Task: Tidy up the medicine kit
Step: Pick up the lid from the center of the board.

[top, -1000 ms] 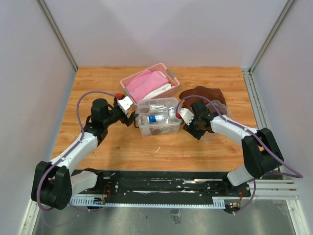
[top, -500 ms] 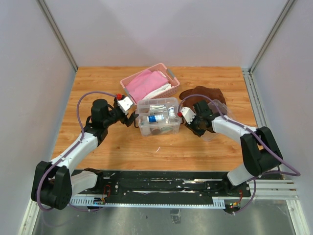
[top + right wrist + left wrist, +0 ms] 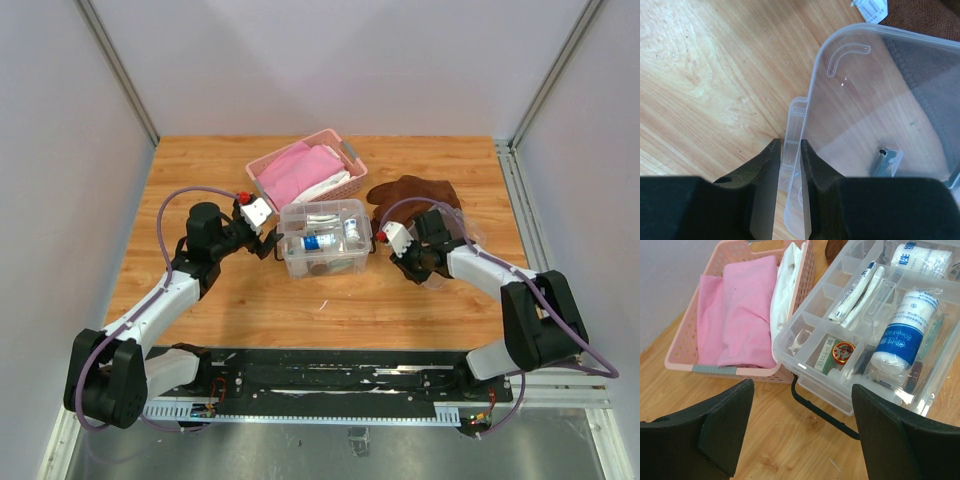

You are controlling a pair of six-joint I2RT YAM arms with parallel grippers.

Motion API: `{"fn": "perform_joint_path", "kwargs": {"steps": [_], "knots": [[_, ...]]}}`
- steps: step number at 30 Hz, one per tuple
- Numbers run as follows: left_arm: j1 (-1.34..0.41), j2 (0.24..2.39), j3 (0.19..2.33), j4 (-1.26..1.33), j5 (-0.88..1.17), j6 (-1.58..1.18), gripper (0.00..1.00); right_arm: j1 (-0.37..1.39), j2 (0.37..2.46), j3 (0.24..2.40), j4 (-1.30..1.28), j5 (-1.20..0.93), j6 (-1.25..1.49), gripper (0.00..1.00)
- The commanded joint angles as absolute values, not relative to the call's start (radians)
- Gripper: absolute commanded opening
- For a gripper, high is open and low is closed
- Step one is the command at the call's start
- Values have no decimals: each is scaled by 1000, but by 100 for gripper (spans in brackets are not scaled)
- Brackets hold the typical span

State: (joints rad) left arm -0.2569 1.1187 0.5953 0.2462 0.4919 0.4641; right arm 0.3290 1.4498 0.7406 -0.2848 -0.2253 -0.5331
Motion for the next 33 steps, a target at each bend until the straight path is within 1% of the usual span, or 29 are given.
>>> {"fn": "perform_joint_path", "kwargs": {"steps": [1,3,5,9,10,15,20,27,33], "knots": [[-258,1099,583,276,499,472,83,309,1468,717,-253,-201,-570,23],[-258,1100,583,275,500,472,83,307,1466,717,-253,-193,-572,21],[-257,1099,584,276,498,471,83,305,1451,721,-261,-190,-571,17],[-258,1096,586,278,489,470,84,304,1384,745,-304,-195,-567,2],[-258,1093,586,281,484,469,84,303,1361,761,-318,-199,-564,1],[-258,1086,592,291,474,465,85,302,1235,854,-402,-210,-536,1],[-258,1079,605,291,477,466,86,303,1141,961,-474,-266,-490,1],[-258,1068,637,287,529,461,86,303,1093,1082,-485,-453,-388,1],[-262,1070,702,288,592,409,86,302,1120,1208,-444,-617,-273,1]]}}
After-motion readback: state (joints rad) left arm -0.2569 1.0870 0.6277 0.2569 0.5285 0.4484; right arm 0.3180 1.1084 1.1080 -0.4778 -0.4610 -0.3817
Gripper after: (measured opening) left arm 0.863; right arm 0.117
